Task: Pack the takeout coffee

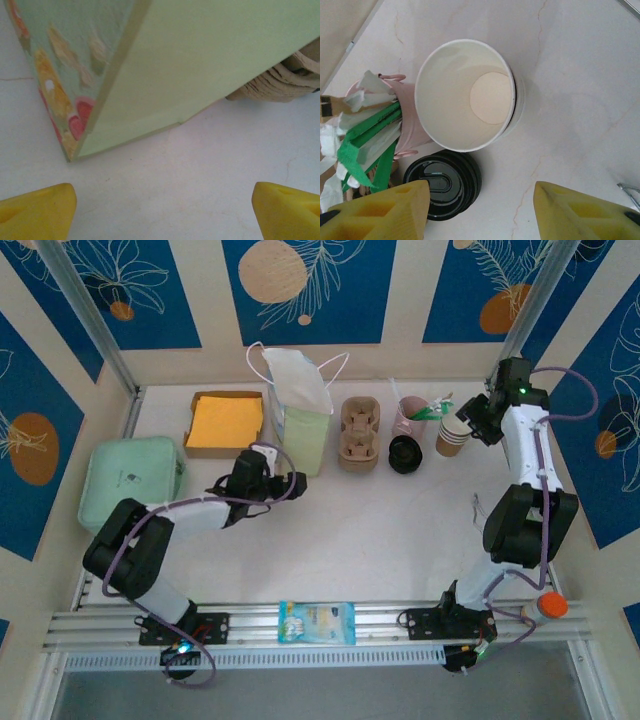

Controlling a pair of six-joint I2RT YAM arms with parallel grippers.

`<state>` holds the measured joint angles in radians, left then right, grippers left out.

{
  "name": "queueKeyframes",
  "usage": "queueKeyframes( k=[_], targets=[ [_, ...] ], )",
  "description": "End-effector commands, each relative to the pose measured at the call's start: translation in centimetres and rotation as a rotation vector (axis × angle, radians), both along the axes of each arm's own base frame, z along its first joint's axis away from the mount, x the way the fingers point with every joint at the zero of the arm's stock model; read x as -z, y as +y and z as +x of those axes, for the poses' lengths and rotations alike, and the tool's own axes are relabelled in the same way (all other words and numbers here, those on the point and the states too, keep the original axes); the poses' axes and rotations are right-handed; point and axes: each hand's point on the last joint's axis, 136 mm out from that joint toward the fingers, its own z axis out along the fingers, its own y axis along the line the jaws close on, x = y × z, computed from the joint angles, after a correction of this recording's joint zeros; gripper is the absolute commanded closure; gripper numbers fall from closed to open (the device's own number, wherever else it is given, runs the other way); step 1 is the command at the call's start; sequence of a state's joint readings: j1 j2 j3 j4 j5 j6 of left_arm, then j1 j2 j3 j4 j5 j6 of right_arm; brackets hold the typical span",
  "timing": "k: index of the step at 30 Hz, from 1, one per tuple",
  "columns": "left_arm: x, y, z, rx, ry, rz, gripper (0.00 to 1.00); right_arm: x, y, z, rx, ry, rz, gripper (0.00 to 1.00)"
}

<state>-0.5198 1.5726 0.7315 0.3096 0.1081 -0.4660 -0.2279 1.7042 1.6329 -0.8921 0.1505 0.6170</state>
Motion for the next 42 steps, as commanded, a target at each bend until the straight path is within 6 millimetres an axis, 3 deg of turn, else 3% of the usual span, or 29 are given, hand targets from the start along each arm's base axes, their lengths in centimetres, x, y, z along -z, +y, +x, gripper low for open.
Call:
queueKeyframes(
  k=[1,10,23,42],
  targets=[
    [-0.5,0.2,0.7,-0.005,-0.012,-0.022,0.1,-0.6,-0.3,0.4,-0.008,-0.004,-0.003,0.43],
    [-0.4,0.9,0.5,-0.016,-0.015,-0.004,0.1,0.2,-1.2,0.8,0.013,0.017,-0.016,0.46],
    [-1.0,1.8,2.8,-0.07,0.007,-0.068,0.11,1.6,-2.3,1.5,0.031,0.054,-0.024,0.53],
    [0.1,3.6,5.0,-0.133,0.043,-0.111,0.13,3.9,-2.0,3.3,-0.011,0.101,-0.011,0.57]
  ],
)
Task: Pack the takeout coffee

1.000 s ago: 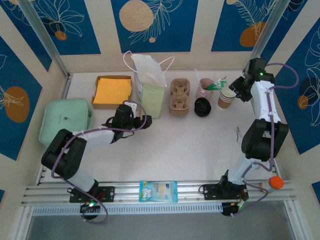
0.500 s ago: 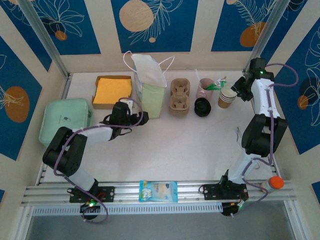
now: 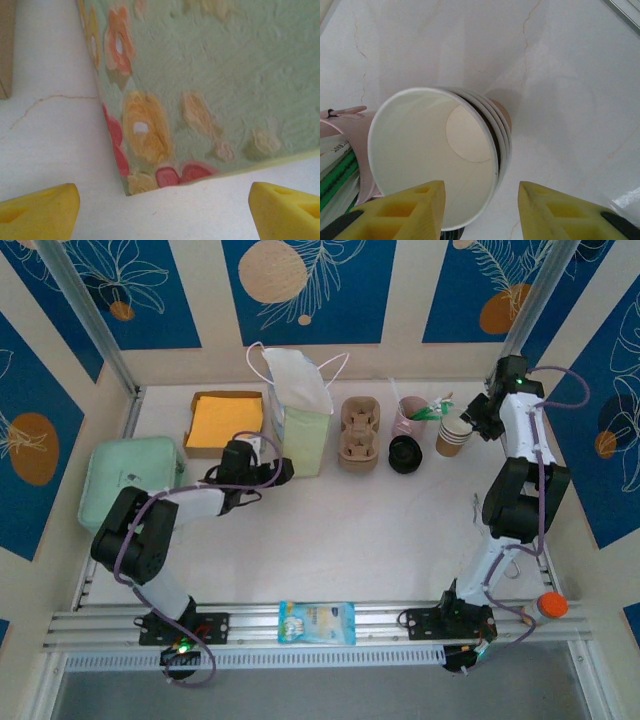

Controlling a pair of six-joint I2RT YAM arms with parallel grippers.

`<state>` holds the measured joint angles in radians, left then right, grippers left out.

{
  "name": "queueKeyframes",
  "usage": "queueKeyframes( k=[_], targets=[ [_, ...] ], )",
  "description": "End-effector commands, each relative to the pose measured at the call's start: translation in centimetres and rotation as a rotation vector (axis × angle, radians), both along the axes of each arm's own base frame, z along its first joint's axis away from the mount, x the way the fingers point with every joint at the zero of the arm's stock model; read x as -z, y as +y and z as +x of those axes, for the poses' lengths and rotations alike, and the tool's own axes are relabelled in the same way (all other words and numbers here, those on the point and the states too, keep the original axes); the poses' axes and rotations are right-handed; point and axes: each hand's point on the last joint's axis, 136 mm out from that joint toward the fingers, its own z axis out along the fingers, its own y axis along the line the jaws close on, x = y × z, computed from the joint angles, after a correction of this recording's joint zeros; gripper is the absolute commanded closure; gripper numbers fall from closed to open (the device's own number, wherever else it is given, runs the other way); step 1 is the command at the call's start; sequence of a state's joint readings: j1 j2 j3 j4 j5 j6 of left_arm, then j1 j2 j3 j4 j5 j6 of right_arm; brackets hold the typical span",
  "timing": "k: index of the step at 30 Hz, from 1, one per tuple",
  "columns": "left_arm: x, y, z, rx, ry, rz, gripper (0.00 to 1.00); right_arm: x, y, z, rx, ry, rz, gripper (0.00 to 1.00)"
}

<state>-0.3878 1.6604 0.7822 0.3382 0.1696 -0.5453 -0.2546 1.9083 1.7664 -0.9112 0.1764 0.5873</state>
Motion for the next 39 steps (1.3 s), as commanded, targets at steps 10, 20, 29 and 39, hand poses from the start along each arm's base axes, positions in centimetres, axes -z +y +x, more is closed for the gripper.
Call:
queueKeyframes(
  k=[10,20,29,39],
  targets=[
    [-1.1,1.8,2.2,-0.035,-0.025,-0.037,0.13,0.7,0.6,0.5,-0.028,0.023,0.007,0.62],
    [-2.1,2.1,0.8,-0.033,-0.033,-0.059,0.14,1.4,0.8,0.7,-0.029,0.033,0.009,0.69],
    [-4.6,3.0,-2.0,-0.031,-0.073,-0.039,0.14,1.9,1.1,0.8,-0.035,0.039,0.021,0.75],
    [-7.7,4.7,-4.8,-0.055,-0.129,-0.012,0.13,2.2,1.4,0.9,-0.032,0.041,0.029,0.83]
  ],
)
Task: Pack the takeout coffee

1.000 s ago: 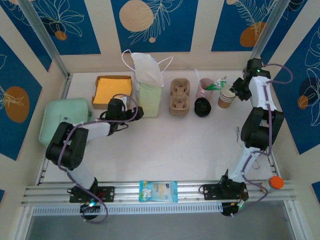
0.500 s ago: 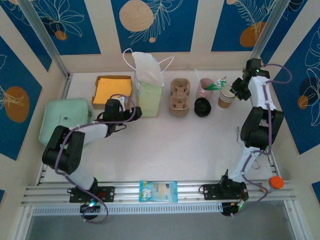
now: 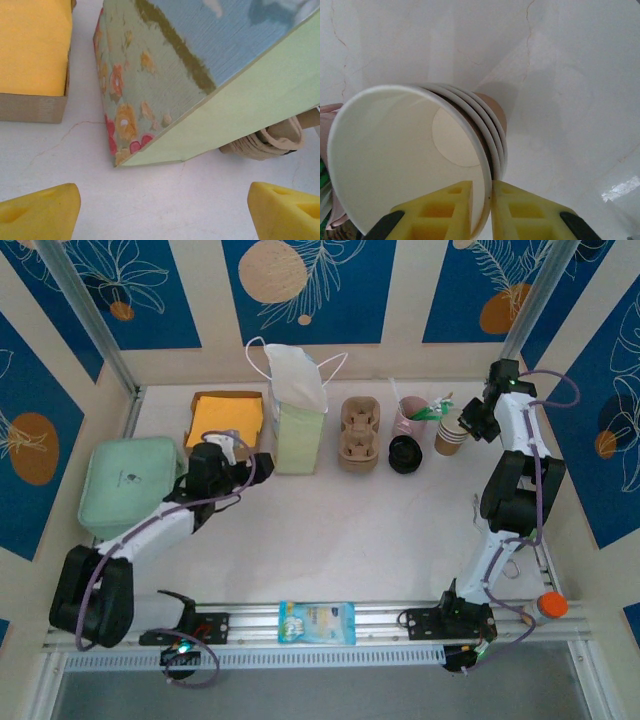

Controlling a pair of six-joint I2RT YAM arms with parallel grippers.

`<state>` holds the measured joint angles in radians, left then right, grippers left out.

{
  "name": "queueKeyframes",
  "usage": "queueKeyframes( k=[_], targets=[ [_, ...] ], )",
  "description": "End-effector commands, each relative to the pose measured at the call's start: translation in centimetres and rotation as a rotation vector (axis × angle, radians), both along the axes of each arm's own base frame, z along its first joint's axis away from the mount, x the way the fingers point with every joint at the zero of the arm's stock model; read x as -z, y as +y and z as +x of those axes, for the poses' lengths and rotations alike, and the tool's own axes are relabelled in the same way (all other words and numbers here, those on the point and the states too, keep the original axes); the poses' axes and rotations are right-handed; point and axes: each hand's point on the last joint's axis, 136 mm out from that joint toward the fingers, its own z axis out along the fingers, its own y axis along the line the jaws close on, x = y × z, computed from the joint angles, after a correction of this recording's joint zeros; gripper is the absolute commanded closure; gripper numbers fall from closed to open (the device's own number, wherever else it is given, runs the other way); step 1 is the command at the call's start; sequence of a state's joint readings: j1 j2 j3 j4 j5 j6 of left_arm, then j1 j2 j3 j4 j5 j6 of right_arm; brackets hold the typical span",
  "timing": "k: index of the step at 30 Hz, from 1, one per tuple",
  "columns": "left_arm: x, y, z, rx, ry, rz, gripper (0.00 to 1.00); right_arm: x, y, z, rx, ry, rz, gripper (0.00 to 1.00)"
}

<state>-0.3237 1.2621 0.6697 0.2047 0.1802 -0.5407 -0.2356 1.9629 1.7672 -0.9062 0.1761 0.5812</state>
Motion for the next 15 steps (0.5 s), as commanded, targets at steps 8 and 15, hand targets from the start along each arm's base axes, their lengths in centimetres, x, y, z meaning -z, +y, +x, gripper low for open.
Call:
queueKeyframes(
  k=[8,15],
  targets=[
    [-0.2,1.2,-2.1,-0.01,0.002,0.054,0.13,-1.0,0.6,0.3,-0.003,-0.019,0.015,0.84],
    [-1.0,1.2,-2.5,-0.001,-0.012,0.051,0.13,-1.6,0.3,0.2,0.009,-0.029,0.021,0.88]
  ],
)
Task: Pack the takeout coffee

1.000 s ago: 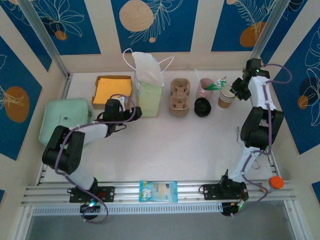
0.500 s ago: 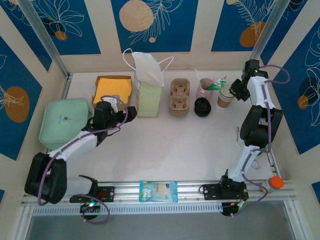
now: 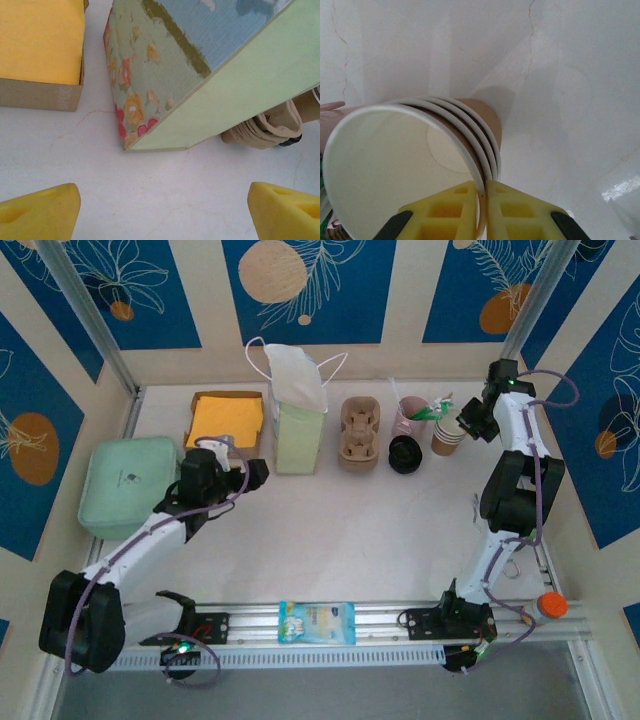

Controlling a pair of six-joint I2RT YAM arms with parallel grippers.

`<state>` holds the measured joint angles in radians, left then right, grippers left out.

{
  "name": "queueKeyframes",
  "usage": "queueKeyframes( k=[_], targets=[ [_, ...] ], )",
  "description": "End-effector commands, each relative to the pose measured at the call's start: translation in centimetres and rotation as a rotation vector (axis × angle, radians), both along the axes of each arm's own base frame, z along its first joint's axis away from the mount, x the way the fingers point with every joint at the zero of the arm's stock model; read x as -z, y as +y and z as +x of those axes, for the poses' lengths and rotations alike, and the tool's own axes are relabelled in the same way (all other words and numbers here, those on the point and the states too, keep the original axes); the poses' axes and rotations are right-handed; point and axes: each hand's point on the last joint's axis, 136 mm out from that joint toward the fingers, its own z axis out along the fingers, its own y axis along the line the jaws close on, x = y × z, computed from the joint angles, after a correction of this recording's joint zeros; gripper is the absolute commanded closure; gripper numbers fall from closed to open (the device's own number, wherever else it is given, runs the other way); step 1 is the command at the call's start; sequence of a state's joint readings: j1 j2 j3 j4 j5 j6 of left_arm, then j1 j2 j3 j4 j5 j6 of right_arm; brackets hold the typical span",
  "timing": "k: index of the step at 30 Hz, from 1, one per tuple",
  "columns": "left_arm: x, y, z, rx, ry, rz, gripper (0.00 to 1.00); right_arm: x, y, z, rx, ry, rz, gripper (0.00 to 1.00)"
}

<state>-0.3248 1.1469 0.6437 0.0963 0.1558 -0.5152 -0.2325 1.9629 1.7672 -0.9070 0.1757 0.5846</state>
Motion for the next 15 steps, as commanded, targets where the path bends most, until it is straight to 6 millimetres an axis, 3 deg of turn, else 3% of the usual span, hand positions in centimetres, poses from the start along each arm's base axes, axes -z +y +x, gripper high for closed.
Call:
queueKeyframes(
  k=[1,15],
  targets=[
    [-0.6,0.1,-0.4,0.009,-0.017,0.017,0.13,-1.8,0.0,0.1,0.012,-0.032,0.02,0.89],
    [-1.9,0.0,-1.0,0.028,-0.041,0.011,0.13,-3.7,-1.4,-0.3,0.041,-0.07,0.024,0.95]
  ],
)
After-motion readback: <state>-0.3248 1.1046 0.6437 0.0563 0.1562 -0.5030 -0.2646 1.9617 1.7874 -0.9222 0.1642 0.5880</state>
